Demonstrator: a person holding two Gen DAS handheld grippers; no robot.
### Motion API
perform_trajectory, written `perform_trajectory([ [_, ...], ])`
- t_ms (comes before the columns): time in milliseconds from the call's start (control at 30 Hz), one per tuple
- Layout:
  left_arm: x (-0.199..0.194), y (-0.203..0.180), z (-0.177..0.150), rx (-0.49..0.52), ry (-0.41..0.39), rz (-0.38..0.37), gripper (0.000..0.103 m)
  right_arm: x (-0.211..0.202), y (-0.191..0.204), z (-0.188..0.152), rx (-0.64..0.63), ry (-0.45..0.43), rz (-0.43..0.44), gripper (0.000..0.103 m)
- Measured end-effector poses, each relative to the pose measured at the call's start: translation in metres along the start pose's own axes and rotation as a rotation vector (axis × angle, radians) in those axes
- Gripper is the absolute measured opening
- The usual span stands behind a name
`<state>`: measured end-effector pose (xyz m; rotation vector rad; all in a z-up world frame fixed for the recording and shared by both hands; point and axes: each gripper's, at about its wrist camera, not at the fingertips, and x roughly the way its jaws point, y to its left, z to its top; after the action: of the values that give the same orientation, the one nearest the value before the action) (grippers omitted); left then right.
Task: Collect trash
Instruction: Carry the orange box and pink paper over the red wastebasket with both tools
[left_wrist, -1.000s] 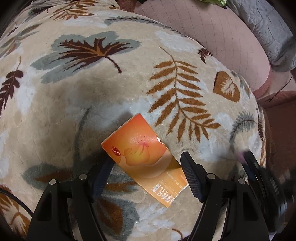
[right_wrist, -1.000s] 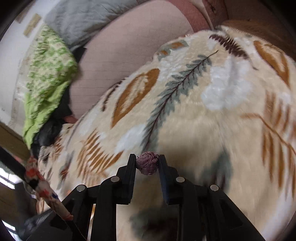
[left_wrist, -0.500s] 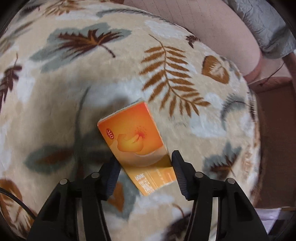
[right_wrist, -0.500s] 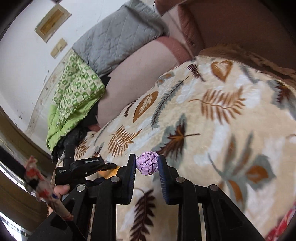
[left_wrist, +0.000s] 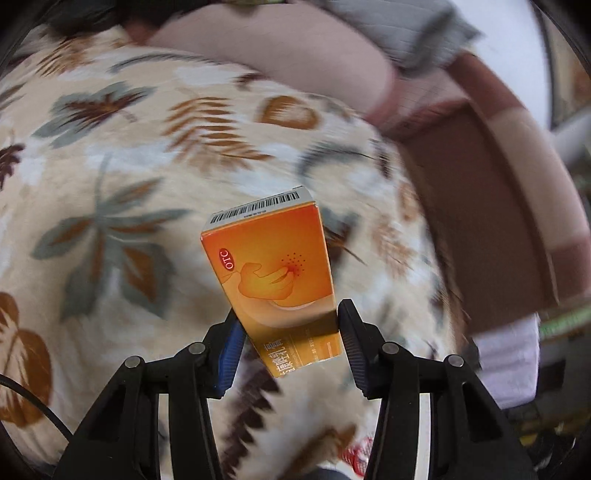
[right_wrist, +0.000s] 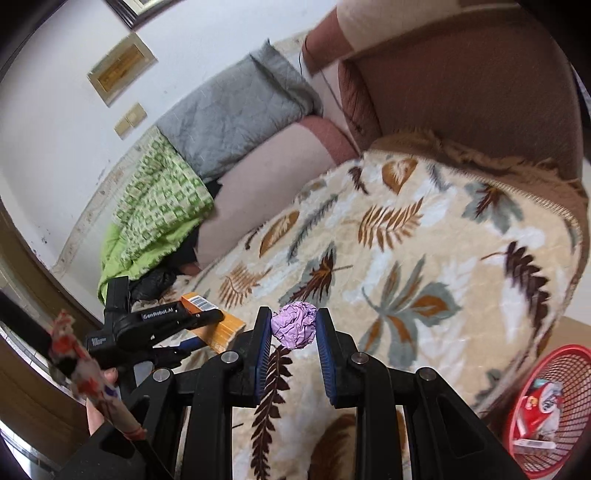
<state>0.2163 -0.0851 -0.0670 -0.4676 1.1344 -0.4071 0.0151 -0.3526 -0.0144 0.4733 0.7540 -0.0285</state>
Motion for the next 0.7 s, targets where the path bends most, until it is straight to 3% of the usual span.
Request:
perform_trajectory([
  [267,-0.066,-0.056,-0.056,0.161,-0.062,-0.117,0.048,-0.088,-0.018,-0.003,0.008,-0.111,0.003,0.026],
  [500,-0.104,-0.091,-0.121,0.245,-0.023,-0.206,0.048,-0.143,-0.05,-0.017,0.041,-0.169,-0.022,0.026],
  [700,-0.107,-0.143,-0.168,0.358,0.042,-0.275,0.048,-0.191,-0.075,-0.028,0.069,-0.227,-0.067,0.026],
])
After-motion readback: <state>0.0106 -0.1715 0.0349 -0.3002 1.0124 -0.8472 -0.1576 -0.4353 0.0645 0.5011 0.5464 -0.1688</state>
